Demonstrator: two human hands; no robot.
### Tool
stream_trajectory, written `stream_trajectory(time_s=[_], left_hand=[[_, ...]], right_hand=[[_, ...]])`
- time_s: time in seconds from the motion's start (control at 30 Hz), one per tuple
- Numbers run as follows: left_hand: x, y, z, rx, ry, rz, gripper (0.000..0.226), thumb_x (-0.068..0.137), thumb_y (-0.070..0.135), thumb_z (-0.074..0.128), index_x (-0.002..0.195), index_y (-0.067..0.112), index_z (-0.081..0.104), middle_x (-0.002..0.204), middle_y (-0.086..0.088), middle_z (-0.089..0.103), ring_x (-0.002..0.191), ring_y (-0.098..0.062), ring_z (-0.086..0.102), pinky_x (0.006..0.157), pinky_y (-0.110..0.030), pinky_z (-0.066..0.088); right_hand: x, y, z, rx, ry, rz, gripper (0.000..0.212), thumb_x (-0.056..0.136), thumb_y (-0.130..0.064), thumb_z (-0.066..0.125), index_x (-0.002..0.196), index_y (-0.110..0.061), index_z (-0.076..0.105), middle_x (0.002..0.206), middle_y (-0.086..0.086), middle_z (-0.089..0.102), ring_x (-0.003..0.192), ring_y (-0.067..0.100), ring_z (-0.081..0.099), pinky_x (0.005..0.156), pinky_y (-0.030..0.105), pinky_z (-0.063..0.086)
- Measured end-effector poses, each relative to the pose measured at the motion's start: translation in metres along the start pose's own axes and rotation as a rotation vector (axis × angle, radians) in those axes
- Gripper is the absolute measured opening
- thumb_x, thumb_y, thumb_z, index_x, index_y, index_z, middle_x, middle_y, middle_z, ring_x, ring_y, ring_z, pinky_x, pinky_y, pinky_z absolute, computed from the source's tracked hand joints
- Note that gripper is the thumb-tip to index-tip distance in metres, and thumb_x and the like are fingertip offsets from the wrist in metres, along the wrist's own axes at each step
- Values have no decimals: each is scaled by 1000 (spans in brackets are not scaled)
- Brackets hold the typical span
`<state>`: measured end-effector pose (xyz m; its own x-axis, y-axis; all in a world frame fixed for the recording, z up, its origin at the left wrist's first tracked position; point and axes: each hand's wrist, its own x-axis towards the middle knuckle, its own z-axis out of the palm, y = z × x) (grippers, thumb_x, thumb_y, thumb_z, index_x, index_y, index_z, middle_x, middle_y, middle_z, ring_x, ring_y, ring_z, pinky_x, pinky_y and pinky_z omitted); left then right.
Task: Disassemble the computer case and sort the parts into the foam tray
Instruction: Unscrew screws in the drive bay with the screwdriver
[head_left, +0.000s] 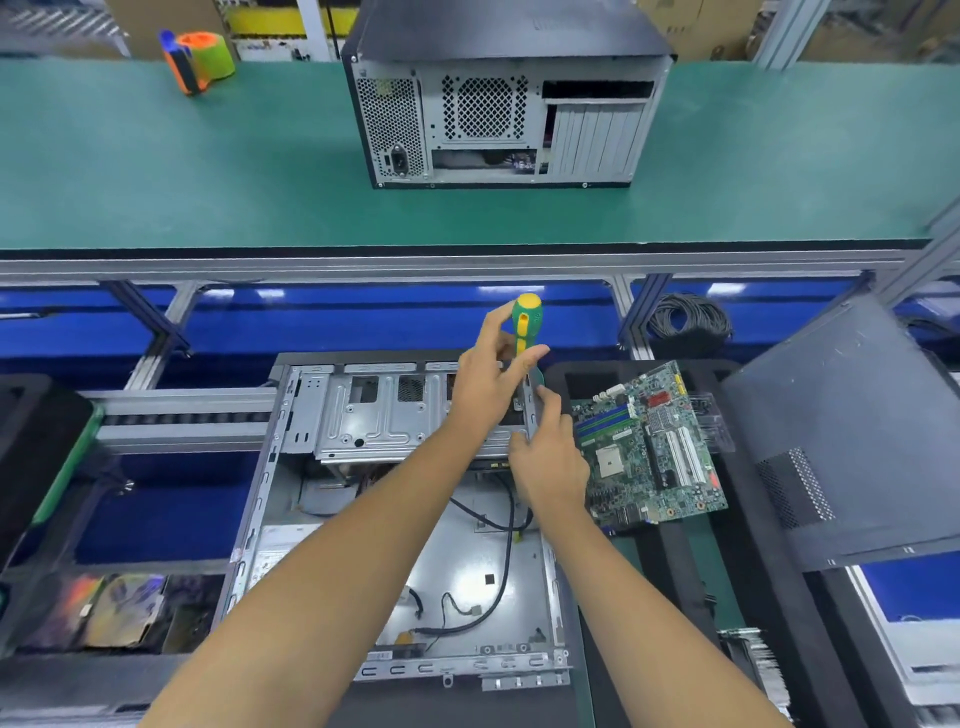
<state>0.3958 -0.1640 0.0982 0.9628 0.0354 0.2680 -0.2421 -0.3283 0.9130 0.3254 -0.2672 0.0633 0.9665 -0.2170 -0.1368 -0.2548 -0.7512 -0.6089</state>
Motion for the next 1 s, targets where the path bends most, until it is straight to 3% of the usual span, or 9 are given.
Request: stream_trajectory(time_s=[0.2, 0.3, 0.37, 0.47, 0.6, 0.73, 0.83, 0.9, 1.0], left_hand=[[-1, 0, -10, -23, -12, -29, 35, 91, 48, 75, 108, 27, 54, 83, 1, 69, 81, -22, 68, 73, -52, 59], [-1, 5, -11, 59, -27, 2, 35, 91, 46, 74, 106, 20, 56, 79, 0, 65, 75, -21, 64, 70, -43, 56], [-3, 7, -12, 73, -3, 2, 34, 91, 41, 75, 104, 16, 57, 78, 0, 65, 73, -20, 62, 70, -39, 54], [-6, 9, -9, 86, -6, 4, 33, 90, 35, 76, 102, 10, 59, 77, -6, 64, 71, -25, 58, 72, -44, 51], [-5, 11, -10, 74, 7, -5, 33, 91, 42, 74, 103, 15, 60, 72, 2, 56, 67, -23, 53, 67, -41, 47], [-3, 7, -11, 107, -15, -6, 35, 89, 54, 70, 103, 26, 56, 72, 3, 56, 65, -21, 53, 64, -39, 46], [-5, -2, -12, 110, -166, -35, 30, 96, 51, 65, 113, 27, 55, 84, 3, 68, 73, -15, 63, 71, -40, 52], [-9, -11, -13, 119, -273, -57, 27, 100, 45, 62, 119, 27, 55, 94, 3, 72, 82, -16, 65, 80, -44, 52], [-14, -23, -14, 169, -345, -59, 8, 103, 32, 60, 102, 39, 56, 104, 9, 74, 99, -12, 68, 91, -46, 53]], right_hand=[[-4, 0, -9, 256, 217, -32, 50, 82, -46, 41, 130, -35, 38, 120, -4, 46, 104, 25, 57, 69, 40, 43], [4, -23, -37, 456, 413, -82, 44, 82, -47, 47, 125, -36, 44, 113, -8, 44, 93, 19, 60, 66, 40, 49], [23, -52, -66, 421, 452, -168, 40, 81, -52, 45, 118, -37, 44, 97, -9, 53, 79, 17, 58, 62, 37, 43], [58, -102, -111, -34, 304, -353, 40, 77, -63, 37, 96, -29, 47, 67, -8, 54, 65, 24, 53, 60, 36, 31], [78, -138, -135, -692, -82, -376, 45, 93, -60, 41, 89, -18, 56, 82, 2, 52, 79, 29, 53, 67, 37, 37], [80, -140, -130, -664, -248, -371, 38, 99, -48, 43, 83, -16, 56, 82, 3, 55, 82, 29, 55, 72, 37, 36], [83, -144, -138, -646, -373, -383, 31, 100, -40, 43, 86, -16, 56, 80, 1, 53, 84, 27, 53, 72, 37, 35], [84, -143, -145, -634, -464, -401, 25, 99, -35, 44, 90, -16, 58, 79, 2, 57, 73, 24, 54, 68, 35, 35], [84, -139, -155, -597, -565, -427, 18, 100, -33, 46, 94, -20, 57, 73, 5, 62, 58, 22, 53, 62, 32, 39]])
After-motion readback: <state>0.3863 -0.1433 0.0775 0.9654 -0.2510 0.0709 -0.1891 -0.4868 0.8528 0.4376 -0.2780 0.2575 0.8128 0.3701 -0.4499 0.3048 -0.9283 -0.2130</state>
